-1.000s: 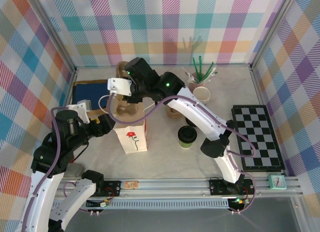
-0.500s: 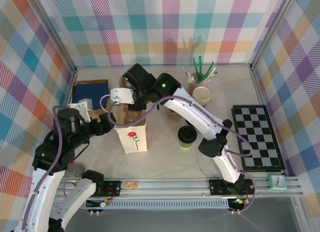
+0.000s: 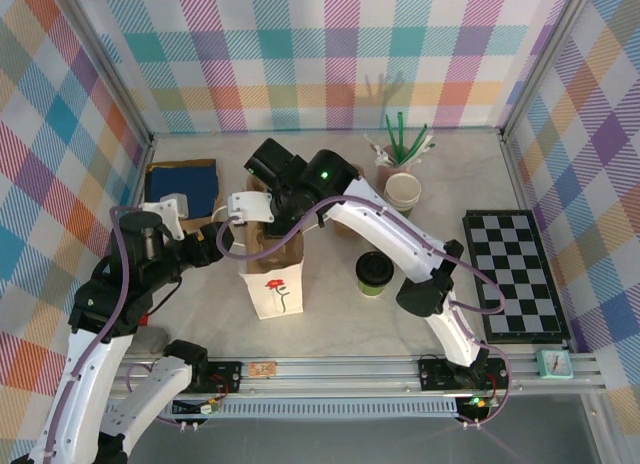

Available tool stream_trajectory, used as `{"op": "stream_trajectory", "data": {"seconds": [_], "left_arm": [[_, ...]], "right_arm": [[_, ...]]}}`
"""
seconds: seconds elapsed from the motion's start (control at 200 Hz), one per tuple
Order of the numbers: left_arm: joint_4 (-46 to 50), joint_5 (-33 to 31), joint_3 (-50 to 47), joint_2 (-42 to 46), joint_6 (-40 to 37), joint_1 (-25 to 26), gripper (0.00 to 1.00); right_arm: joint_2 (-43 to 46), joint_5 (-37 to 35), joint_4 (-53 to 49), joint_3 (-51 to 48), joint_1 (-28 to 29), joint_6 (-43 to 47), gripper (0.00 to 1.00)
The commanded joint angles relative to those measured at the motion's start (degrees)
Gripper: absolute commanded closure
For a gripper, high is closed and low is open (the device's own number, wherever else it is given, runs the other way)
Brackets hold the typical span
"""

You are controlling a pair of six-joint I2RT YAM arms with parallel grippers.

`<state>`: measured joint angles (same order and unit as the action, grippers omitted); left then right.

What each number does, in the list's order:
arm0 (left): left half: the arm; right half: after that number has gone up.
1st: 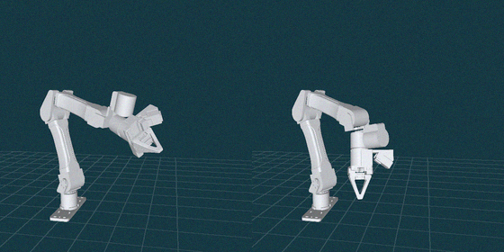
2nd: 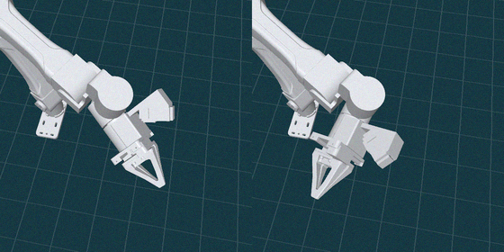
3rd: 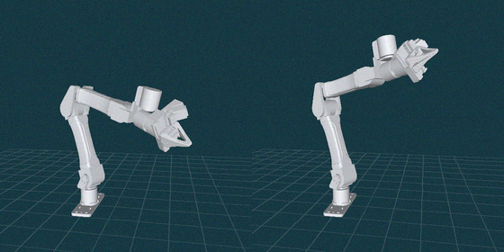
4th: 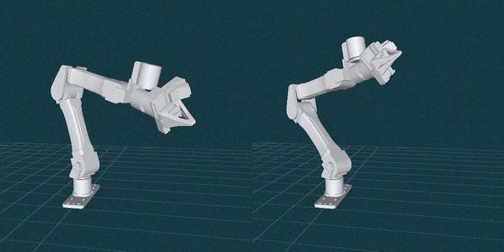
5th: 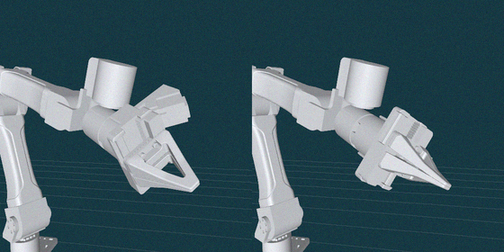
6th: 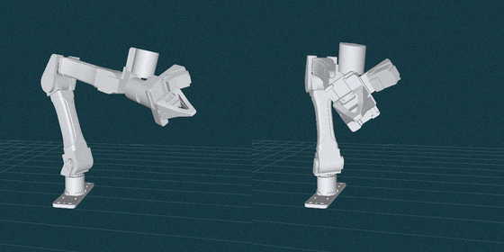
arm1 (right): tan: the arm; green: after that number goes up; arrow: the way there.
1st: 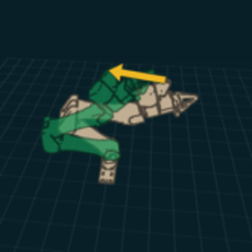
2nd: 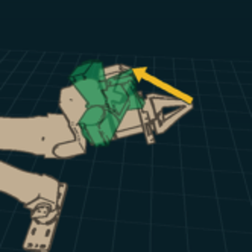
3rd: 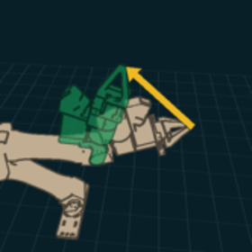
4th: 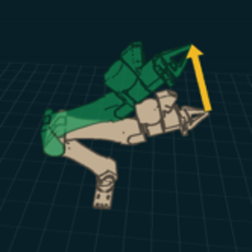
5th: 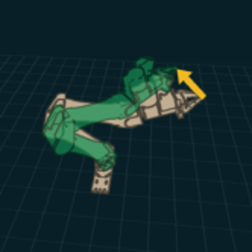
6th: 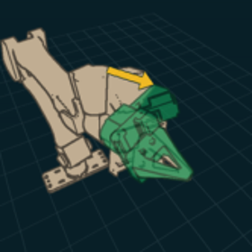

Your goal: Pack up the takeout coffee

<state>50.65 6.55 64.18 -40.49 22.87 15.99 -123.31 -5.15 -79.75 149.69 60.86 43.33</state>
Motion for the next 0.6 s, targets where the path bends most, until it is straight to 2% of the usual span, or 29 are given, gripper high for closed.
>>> {"op": "stream_trajectory", "data": {"seconds": [0.0,0.595], "left_arm": [[-1.6,0.8,0.9,-0.3,-0.5,-0.6,0.22],[-2.0,0.1,0.2,-0.6,-0.7,-0.6,0.23]], "right_arm": [[1.2,2.6,-4.4,-1.0,0.8,-2.8,0.62],[-0.6,4.8,-6.3,-4.4,1.4,-3.8,0.62]]}}
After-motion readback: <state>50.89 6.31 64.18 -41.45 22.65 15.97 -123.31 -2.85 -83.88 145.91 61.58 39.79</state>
